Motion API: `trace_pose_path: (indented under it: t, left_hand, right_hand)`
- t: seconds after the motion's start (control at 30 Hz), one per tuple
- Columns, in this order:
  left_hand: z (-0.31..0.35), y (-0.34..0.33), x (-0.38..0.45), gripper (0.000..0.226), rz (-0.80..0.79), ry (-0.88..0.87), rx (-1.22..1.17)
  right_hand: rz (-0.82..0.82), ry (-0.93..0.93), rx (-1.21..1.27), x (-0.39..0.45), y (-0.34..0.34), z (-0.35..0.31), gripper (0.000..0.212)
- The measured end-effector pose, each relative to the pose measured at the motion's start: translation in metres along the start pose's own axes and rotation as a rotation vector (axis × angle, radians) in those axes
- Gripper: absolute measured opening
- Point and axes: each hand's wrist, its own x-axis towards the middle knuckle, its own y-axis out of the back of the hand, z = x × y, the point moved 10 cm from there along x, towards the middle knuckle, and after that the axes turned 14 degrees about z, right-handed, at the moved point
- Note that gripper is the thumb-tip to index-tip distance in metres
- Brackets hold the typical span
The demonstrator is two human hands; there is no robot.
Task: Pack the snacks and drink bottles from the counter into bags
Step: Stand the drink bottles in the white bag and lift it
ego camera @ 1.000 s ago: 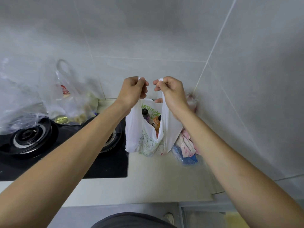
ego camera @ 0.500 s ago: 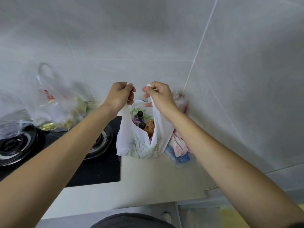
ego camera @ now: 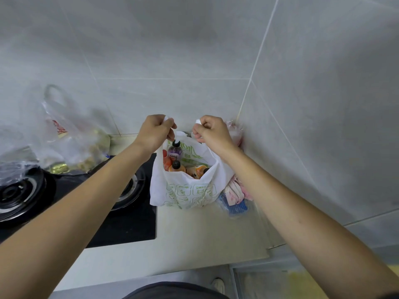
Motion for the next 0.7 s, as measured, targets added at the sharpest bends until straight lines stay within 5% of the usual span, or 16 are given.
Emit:
trace_pose_path:
  t: [0.17, 0.43, 0.7]
  left_hand:
    - [0.002, -0.008, -0.004, 0.028, -0.015, -0.017, 0.012]
    - [-0.011, -0.005, -0.005, 0.025, 0.022, -0.016, 0.137]
    - [-0.014, 0.010, -0.015, 0.017, 0.090, -0.066, 0.142]
  right_hand:
    - [0.033, 0.016, -0.084, 0.002, 0.005, 0.003, 0.021]
    - [0.023, 0.032, -0.320, 0.001, 0.017, 0.023, 0.028]
    - [0.132, 0.227, -0.642, -0.006, 0.037, 0.020, 0.017]
